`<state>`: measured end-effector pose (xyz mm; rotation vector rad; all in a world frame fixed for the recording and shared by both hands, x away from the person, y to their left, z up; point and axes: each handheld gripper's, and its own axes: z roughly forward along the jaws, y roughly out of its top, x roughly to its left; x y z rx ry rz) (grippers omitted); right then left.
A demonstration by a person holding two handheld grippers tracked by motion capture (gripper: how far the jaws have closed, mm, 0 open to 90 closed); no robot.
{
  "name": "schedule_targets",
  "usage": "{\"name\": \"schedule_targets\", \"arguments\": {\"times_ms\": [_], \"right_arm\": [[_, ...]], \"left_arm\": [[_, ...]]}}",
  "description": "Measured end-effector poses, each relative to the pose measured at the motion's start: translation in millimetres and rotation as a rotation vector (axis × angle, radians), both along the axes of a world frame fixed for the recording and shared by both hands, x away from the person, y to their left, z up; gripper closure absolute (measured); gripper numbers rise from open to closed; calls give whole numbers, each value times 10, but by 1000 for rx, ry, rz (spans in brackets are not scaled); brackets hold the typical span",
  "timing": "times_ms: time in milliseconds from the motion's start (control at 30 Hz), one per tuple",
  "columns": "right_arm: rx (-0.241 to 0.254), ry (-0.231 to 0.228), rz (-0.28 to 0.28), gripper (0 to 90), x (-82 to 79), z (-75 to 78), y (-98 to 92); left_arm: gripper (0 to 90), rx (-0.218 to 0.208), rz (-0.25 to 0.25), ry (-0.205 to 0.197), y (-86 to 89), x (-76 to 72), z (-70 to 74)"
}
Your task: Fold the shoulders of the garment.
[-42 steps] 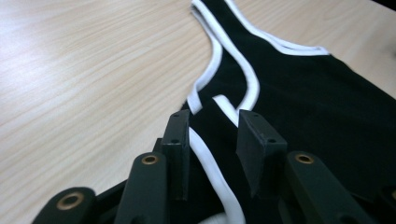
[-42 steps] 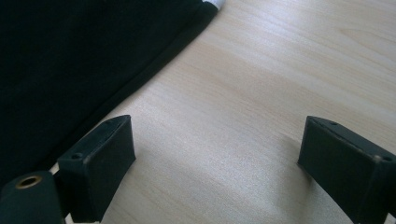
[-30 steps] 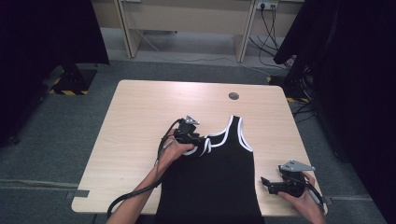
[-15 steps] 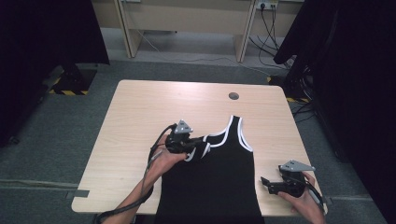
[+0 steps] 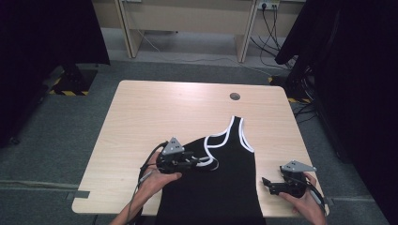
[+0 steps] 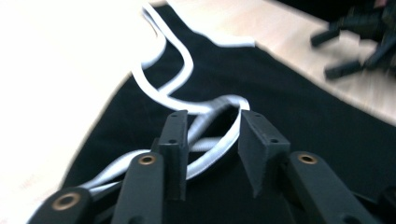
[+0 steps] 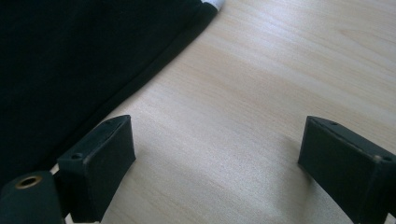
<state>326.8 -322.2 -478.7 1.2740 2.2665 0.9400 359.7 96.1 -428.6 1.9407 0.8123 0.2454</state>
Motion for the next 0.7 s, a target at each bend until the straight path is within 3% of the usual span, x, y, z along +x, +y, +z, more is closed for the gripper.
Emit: {"name": "schedule_targets", "arguments": {"times_ms": [133, 233, 433, 567, 633, 700], "right_arm": [[0, 0, 0, 109, 0, 0, 0], [-1, -1, 1, 109, 0, 0, 0], [0, 0, 0, 108, 0, 0, 0], [-1, 0, 0, 108, 3, 0, 1], [-1, 0, -1, 108, 5, 1, 3], [-2, -1, -1, 108, 5, 0, 3]], "left_arm": [[561, 17, 10, -2, -19, 49, 5], [536, 70, 29, 7, -11, 96, -84], [520, 138, 89, 63, 203, 123, -328], [534, 177, 104, 66, 316, 104, -377], [534, 194, 122, 60, 355, 154, -391], [537, 186, 153, 73, 403, 254, -418]]}}
